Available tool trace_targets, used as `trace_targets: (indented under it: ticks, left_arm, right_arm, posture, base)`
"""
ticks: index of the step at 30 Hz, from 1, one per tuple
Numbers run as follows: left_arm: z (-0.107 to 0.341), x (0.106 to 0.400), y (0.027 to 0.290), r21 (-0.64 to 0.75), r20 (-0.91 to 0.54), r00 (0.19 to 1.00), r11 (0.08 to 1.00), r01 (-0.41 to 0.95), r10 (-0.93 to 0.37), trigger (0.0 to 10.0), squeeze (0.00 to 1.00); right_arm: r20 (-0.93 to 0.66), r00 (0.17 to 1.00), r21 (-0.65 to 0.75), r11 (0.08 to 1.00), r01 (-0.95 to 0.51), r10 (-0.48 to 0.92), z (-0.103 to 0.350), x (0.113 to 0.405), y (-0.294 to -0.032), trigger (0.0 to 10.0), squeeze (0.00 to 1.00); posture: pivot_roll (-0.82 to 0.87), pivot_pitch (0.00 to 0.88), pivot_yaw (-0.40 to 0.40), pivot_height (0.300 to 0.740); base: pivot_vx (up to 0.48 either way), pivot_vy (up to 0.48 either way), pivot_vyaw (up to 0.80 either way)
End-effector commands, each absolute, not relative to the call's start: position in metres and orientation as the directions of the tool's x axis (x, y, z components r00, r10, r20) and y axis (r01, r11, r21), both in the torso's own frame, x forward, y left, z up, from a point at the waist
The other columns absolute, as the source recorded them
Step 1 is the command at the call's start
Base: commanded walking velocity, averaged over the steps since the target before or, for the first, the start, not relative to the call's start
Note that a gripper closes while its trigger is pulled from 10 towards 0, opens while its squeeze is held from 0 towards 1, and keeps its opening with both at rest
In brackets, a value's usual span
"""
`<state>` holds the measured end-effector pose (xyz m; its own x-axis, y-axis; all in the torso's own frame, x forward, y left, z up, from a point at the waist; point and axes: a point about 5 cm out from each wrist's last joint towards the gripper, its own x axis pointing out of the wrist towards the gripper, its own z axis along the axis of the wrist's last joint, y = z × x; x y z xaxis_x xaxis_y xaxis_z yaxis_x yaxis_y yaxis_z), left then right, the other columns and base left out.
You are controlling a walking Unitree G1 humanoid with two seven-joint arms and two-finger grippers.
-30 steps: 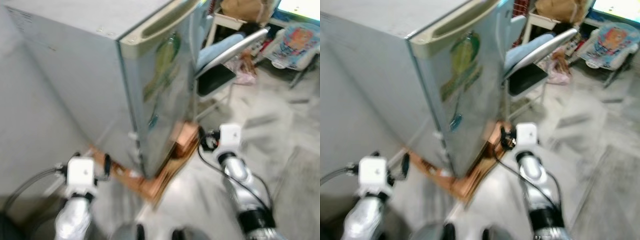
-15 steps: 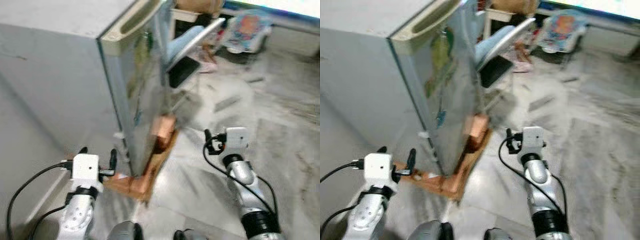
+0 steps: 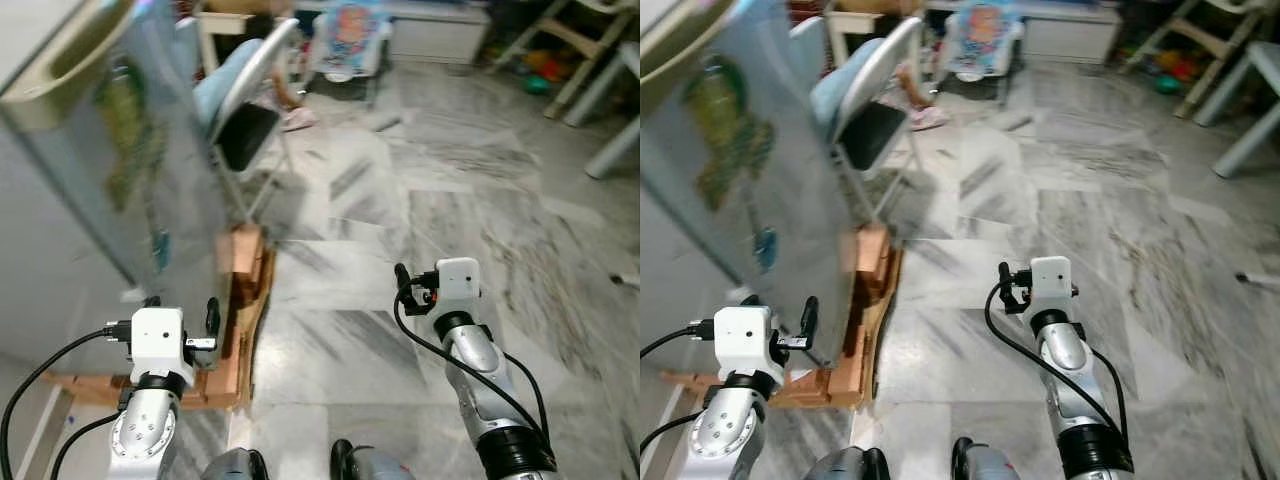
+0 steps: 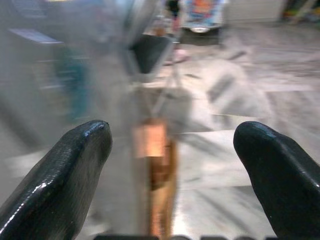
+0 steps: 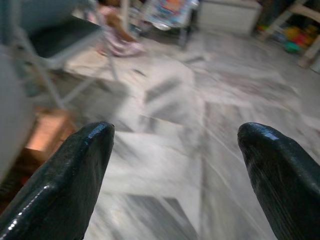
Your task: Restocking fridge
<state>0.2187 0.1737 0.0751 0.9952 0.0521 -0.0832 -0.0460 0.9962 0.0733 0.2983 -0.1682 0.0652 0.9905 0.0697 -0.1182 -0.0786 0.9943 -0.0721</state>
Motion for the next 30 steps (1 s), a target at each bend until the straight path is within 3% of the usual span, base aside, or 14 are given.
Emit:
trace_targets:
  ticks: [1,20,30]
  left_arm:
    - [0.072,0.218,0.177,0.072,-0.09,0.992,0.994,-0.08,0.086,10.0,0.0]
    - [0.073,0.248,0.212,0.203,-0.063,0.935,0.922,-0.33,0.348,10.0,0.0]
    - [0.075,0.261,0.224,0.185,-0.044,0.929,0.916,-0.355,0.369,10.0,0.0]
  right_arm:
    - [-0.115,0.991,-0.059,0.995,-0.082,0.075,0.068,0.298,-0.167,10.0,0.0]
    - [-0.17,0.974,-0.024,0.987,-0.157,0.151,0.063,0.288,-0.163,10.0,0.0]
    - [-0.179,0.96,-0.006,0.976,-0.219,0.215,0.064,0.284,-0.154,10.0,0.0]
  posture:
    - [0.04,0.161,-0.023,0.74]
    - [0.01,0.163,-0.034,0.74]
    - [0.0,0.164,-0.039,0.74]
  base:
    - [0.0,0.0,-0.48]
    - [0.0,0.0,0.0]
    - [0.0,0.0,0.0]
